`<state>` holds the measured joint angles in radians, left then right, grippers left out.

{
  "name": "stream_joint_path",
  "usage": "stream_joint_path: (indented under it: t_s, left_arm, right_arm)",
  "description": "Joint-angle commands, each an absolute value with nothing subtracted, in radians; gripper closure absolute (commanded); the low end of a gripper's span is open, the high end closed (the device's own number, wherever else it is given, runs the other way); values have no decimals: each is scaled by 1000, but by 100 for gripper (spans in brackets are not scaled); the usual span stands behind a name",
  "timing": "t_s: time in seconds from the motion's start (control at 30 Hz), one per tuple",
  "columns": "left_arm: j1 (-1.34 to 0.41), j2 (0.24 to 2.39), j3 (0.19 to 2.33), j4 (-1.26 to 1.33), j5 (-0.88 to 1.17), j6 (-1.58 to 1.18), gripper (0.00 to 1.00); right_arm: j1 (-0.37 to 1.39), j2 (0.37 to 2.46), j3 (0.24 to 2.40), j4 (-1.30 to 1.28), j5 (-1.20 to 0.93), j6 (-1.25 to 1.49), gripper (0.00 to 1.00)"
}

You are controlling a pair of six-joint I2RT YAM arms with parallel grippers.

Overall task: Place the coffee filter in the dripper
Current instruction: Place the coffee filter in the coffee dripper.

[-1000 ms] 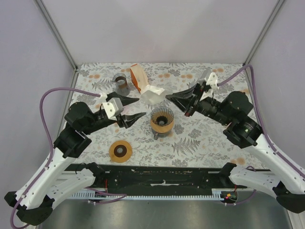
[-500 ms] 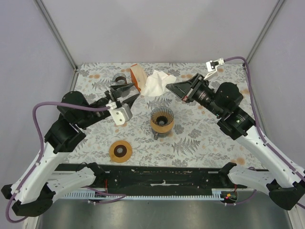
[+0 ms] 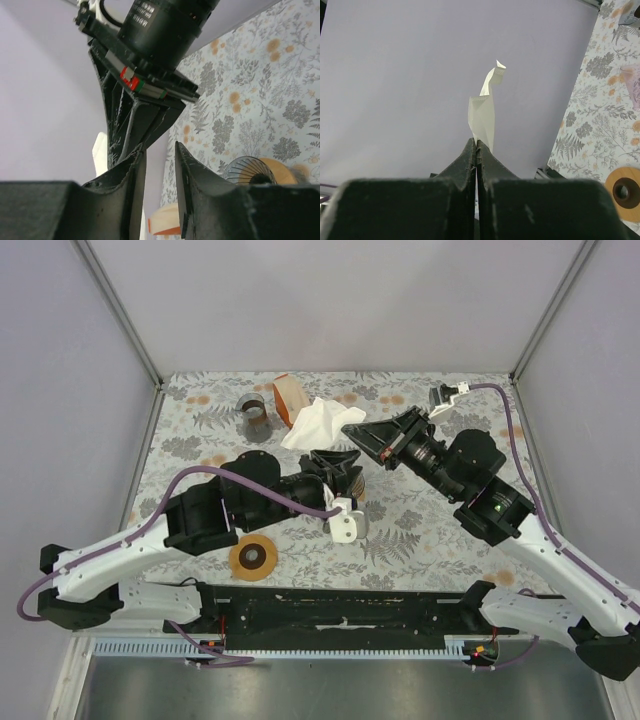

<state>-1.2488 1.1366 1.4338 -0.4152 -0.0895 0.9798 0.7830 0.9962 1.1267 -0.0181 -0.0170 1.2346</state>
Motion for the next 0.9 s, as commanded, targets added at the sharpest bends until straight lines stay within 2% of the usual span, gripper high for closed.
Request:
stream_joint_path:
  t_s: [0.0, 0.4, 0.87]
  left_arm:
    - [-1264, 1118, 1470, -356, -258, 973, 66]
    - [-1273, 1144, 1465, -290, -448, 1035, 66]
    - [-1276, 1167, 1514, -385, -428, 979, 63]
  right_arm:
    - [793, 973, 1111, 8, 57, 1267, 100]
    - [792, 963, 1083, 48, 72, 1284, 100]
    - [793, 954, 1065, 69, 69, 1305, 100]
